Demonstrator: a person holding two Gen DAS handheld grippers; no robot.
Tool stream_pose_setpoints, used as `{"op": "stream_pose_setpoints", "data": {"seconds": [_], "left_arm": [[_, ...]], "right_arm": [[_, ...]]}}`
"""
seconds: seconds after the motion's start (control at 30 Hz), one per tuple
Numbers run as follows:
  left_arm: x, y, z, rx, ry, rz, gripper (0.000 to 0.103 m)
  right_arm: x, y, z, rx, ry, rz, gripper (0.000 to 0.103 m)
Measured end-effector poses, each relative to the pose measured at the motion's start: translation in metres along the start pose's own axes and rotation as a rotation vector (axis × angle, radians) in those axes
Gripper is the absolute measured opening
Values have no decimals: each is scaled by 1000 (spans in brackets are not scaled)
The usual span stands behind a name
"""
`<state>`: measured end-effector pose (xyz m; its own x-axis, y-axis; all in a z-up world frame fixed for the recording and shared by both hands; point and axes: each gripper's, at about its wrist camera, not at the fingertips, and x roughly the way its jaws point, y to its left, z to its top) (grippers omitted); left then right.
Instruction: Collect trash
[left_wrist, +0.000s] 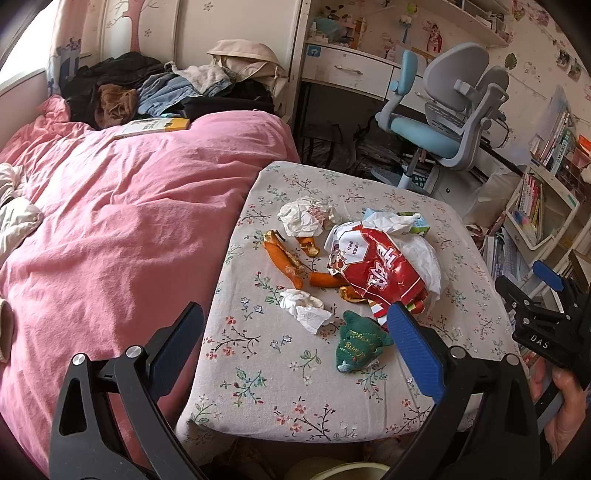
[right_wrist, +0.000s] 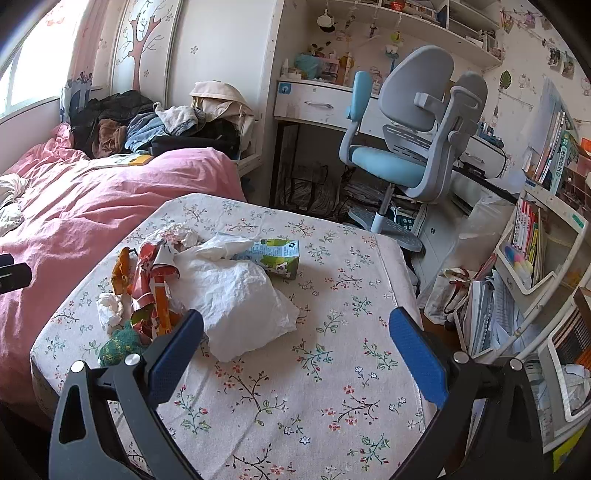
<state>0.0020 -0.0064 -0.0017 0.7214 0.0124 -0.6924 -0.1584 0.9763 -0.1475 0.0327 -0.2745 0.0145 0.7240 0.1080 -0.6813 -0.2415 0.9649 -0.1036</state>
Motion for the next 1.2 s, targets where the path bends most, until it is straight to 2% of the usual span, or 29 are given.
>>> {"op": "stream_pose_setpoints", "data": {"seconds": [1.2], "left_arm": [[-1,2,0,1,4,2,96]], "right_arm": [[1,5,-2,-24,-4,3,97]]}}
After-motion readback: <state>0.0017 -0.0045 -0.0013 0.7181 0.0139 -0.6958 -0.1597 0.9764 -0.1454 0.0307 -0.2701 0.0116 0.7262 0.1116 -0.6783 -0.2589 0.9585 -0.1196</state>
